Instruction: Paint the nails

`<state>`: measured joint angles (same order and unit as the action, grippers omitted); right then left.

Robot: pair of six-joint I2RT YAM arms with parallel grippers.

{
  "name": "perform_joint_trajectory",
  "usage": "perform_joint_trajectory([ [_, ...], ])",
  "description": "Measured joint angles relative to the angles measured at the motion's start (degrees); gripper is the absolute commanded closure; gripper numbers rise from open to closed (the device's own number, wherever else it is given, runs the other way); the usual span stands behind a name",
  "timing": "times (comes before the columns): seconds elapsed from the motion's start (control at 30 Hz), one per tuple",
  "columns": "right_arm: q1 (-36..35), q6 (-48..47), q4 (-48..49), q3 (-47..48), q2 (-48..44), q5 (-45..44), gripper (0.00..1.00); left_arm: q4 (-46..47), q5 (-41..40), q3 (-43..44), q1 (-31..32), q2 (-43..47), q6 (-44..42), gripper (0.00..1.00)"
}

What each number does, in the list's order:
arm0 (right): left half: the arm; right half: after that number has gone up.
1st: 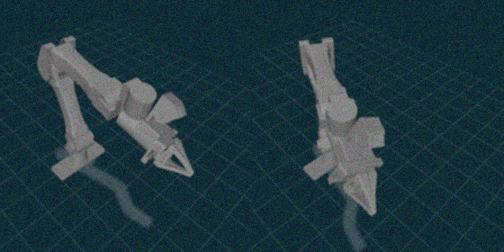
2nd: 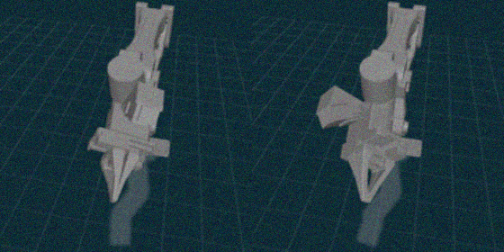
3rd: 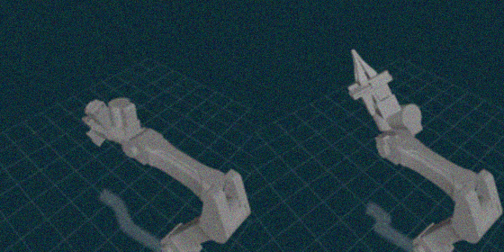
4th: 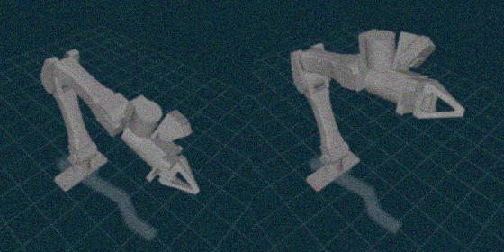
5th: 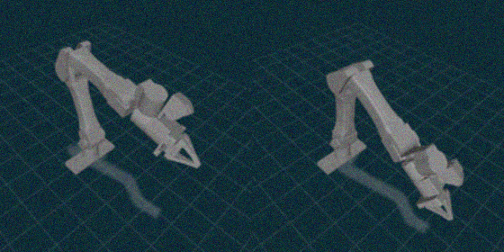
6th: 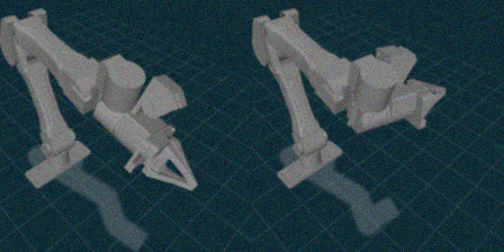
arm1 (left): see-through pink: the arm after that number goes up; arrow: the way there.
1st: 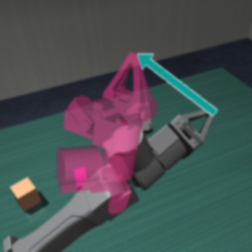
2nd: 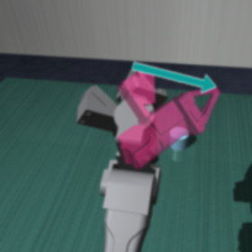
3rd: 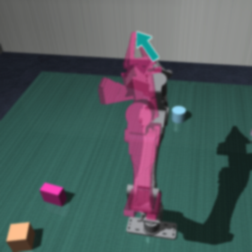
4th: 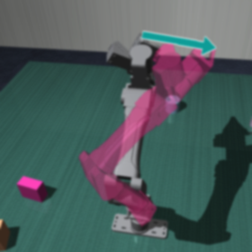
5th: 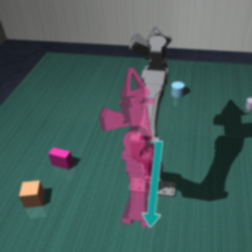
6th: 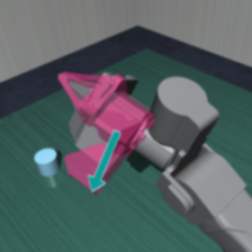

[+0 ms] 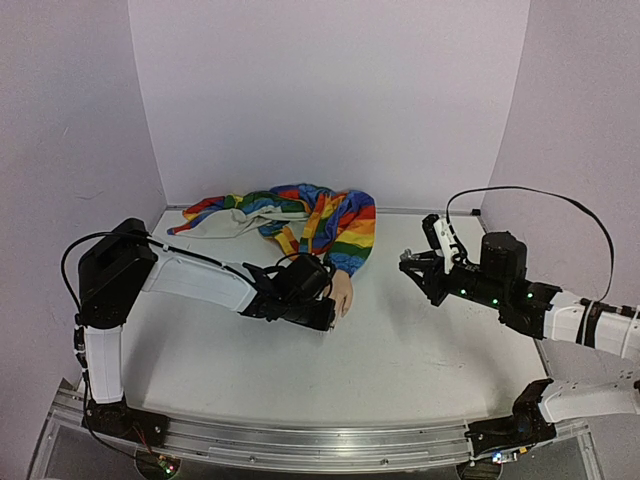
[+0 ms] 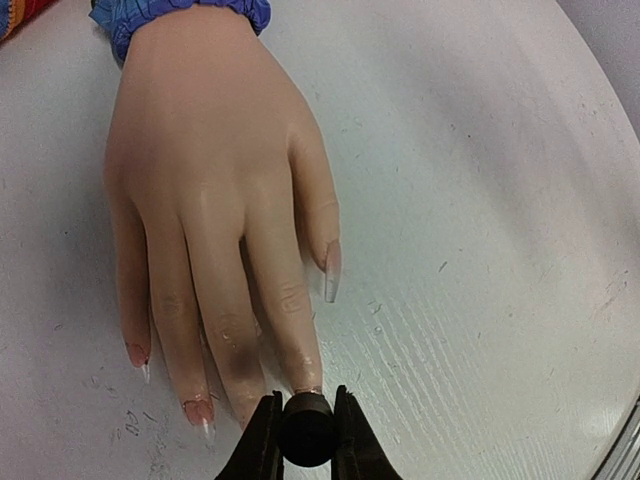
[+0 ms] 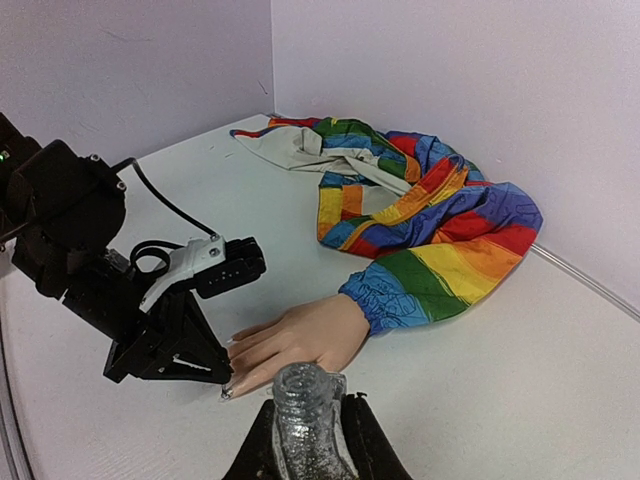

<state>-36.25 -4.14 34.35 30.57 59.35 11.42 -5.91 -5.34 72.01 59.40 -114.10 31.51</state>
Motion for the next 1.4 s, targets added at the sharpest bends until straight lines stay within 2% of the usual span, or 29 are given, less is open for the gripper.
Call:
perform_joint_trajectory([
  [1.4, 0.0, 0.0, 0.0, 0.0, 0.0, 0.2, 1.00, 0.0, 0.9, -0.2, 0.3, 0.0, 0.1, 1.00],
])
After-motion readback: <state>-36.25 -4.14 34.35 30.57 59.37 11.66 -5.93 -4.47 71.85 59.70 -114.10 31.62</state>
